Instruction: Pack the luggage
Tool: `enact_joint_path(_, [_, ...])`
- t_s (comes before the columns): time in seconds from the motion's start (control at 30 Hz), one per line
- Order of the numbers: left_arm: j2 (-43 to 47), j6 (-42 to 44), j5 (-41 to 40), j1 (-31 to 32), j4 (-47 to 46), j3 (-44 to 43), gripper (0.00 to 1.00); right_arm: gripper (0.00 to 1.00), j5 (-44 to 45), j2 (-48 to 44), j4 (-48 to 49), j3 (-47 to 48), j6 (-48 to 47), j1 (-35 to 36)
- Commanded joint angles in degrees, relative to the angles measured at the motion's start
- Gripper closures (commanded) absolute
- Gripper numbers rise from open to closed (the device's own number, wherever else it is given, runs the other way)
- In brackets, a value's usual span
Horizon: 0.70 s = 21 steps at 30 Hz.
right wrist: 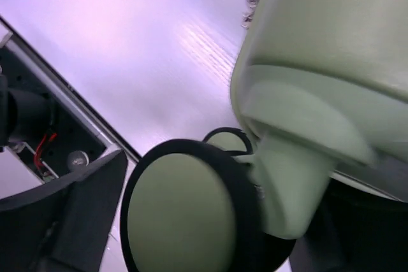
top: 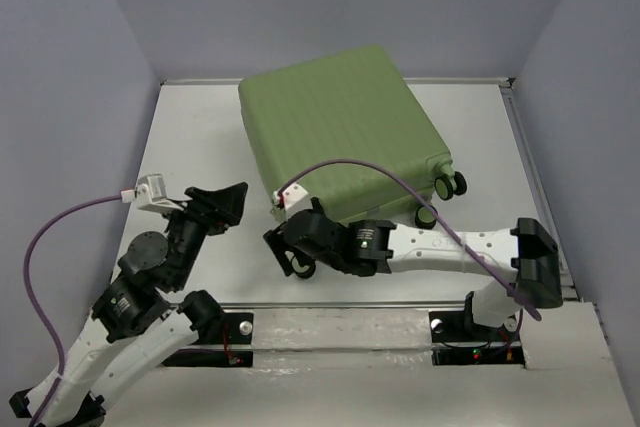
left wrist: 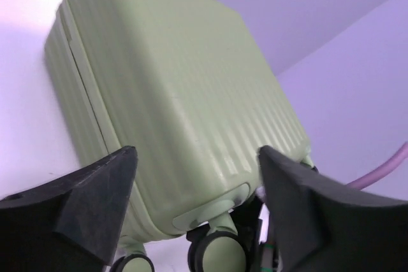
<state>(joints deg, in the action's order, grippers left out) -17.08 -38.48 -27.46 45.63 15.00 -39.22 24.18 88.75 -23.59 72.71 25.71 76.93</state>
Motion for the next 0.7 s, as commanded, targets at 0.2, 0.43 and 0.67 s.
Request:
enact_joint_path(0.2, [0.8,1.5,-0.9,-0.1,11.3,-14.6,0.01,0.00,-1.6,-3.0,-0.2,12.6,-7.4,2.5])
enact_joint_path(0.43, [1.4,4.5,9.9,-0.1,8.5,-20.2,0.01,0.00,1.4,-23.8,-6.3,2.9,-7.8,2.5])
enact_joint_path(0.67, [5.9,6.4,11.4,-0.1,6.4,-18.4,0.01,0.00,13.7,-48.5,0.2,-10.1,-5.9,2.5])
